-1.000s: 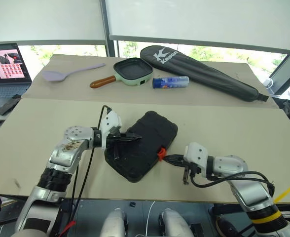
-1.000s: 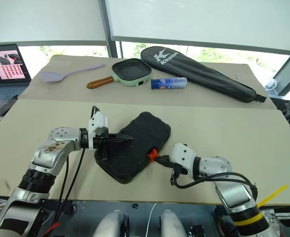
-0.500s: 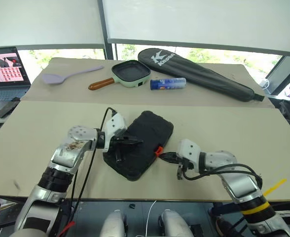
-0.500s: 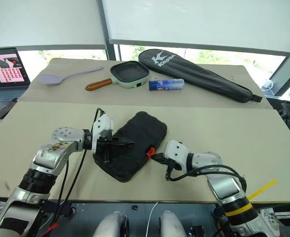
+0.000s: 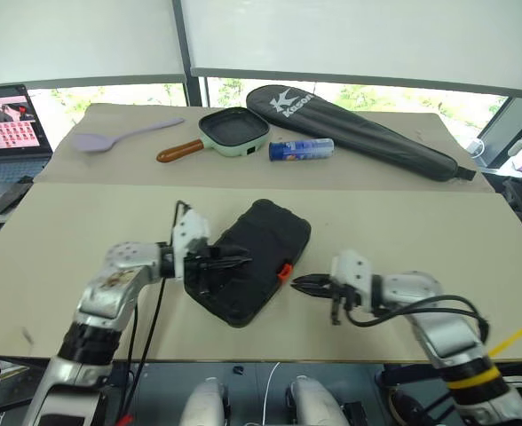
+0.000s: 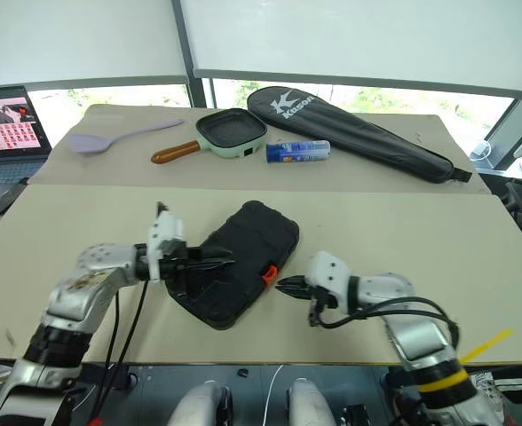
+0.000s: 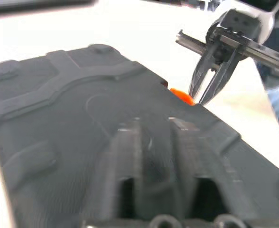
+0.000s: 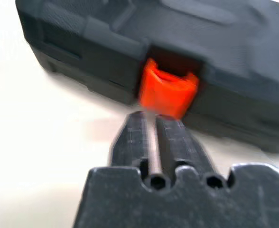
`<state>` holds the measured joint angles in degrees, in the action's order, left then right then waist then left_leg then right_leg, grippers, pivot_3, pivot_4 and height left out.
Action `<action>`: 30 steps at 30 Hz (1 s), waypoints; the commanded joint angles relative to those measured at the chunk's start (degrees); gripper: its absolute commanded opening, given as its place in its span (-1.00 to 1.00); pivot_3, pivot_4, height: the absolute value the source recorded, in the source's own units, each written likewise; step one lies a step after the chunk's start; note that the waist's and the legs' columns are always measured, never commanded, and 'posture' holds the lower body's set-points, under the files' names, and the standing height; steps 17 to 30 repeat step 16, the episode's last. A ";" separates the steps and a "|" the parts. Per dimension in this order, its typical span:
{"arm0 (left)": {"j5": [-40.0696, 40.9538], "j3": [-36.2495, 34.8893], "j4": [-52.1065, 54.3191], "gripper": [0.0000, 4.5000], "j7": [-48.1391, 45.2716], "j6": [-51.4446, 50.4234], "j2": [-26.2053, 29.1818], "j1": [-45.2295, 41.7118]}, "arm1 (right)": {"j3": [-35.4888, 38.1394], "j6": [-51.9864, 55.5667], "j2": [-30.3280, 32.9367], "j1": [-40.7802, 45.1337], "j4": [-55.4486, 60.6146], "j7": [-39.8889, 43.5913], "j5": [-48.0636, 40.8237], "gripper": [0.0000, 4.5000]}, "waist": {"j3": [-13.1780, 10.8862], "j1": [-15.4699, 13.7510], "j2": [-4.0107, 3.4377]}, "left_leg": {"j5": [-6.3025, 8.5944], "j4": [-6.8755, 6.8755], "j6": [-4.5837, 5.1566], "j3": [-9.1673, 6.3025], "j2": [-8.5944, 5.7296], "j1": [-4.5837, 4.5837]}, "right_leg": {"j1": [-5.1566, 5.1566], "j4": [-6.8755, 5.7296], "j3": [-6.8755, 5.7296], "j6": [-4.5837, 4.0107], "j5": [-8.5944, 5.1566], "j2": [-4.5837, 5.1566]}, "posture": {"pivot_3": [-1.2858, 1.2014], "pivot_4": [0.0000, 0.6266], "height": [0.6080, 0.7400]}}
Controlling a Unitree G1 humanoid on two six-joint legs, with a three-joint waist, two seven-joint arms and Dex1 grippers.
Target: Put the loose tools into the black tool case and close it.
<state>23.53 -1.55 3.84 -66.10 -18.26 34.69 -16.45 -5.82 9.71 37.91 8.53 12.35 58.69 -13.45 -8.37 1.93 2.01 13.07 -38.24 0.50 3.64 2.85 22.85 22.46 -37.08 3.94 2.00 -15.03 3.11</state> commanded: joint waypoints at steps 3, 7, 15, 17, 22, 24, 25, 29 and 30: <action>-2.66 -11.98 4.37 0.57 6.15 6.20 5.43 10.70 | 7.46 -7.39 6.96 -4.08 0.58 5.02 -2.30 0.23 | -0.08 -0.16 0.09 | 0.00 0.05 0.00 0.00 0.00 0.06 | 0.08 0.02 -0.02 -0.01 -0.01 0.06 | 0.03 -0.52 1.00; -3.97 -20.81 3.30 1.00 6.77 14.10 6.80 22.55 | 12.58 -14.22 6.63 -4.55 -7.36 11.74 -8.83 0.83 | -0.11 0.10 0.12 | 0.00 0.14 -0.01 0.07 0.02 0.04 | 0.10 0.12 -0.01 0.00 -0.02 0.21 | 0.03 -0.52 1.00; -6.15 -24.74 0.48 1.00 10.95 23.87 3.25 33.25 | 12.58 -28.30 4.78 2.56 -25.95 14.89 -5.95 0.99 | -0.23 -1.35 0.30 | 0.00 0.26 -0.01 0.20 0.01 0.05 | 0.13 0.31 -0.03 0.00 -0.02 0.38 | 0.03 -0.52 1.00; -5.87 -24.46 0.50 1.00 11.07 23.57 3.29 33.22 | 12.60 -29.03 4.47 3.22 -27.20 14.88 -5.89 0.99 | -0.23 -1.35 0.30 | 0.00 0.26 -0.02 0.21 0.01 0.06 | 0.13 0.31 -0.04 -0.01 -0.02 0.38 | 0.03 -0.52 1.00; -5.87 -24.46 0.50 1.00 11.07 23.57 3.29 33.22 | 12.60 -29.03 4.47 3.22 -27.20 14.88 -5.89 0.99 | -0.23 -1.35 0.30 | 0.00 0.26 -0.02 0.21 0.01 0.06 | 0.13 0.31 -0.04 -0.01 -0.02 0.38 | 0.03 -0.52 1.00; -5.87 -24.46 0.50 1.00 11.07 23.57 3.29 33.22 | 12.60 -29.03 4.47 3.22 -27.20 14.88 -5.89 0.99 | -0.23 -1.35 0.30 | 0.00 0.26 -0.02 0.21 0.01 0.06 | 0.13 0.31 -0.04 -0.01 -0.02 0.38 | 0.03 -0.52 1.00; -5.87 -24.46 0.50 1.00 11.07 23.57 3.29 33.22 | 12.60 -29.03 4.47 3.22 -27.20 14.88 -5.89 0.99 | -0.23 -1.35 0.30 | 0.00 0.26 -0.02 0.21 0.01 0.06 | 0.13 0.31 -0.04 -0.01 -0.02 0.38 | 0.03 -0.52 1.00; -5.87 -24.46 0.50 1.00 11.07 23.57 3.29 33.22 | 12.60 -29.03 4.47 3.22 -27.20 14.88 -5.89 0.99 | -0.23 -1.35 0.30 | 0.00 0.26 -0.02 0.21 0.01 0.06 | 0.13 0.31 -0.04 -0.01 -0.02 0.38 | 0.03 -0.52 1.00; -5.87 -24.46 0.50 1.00 11.07 23.57 3.29 33.22 | 12.60 -29.03 4.47 3.22 -27.20 14.88 -5.89 0.99 | -0.23 -1.35 0.30 | 0.00 0.26 -0.02 0.21 0.01 0.06 | 0.13 0.31 -0.04 -0.01 -0.02 0.38 | 0.03 -0.52 1.00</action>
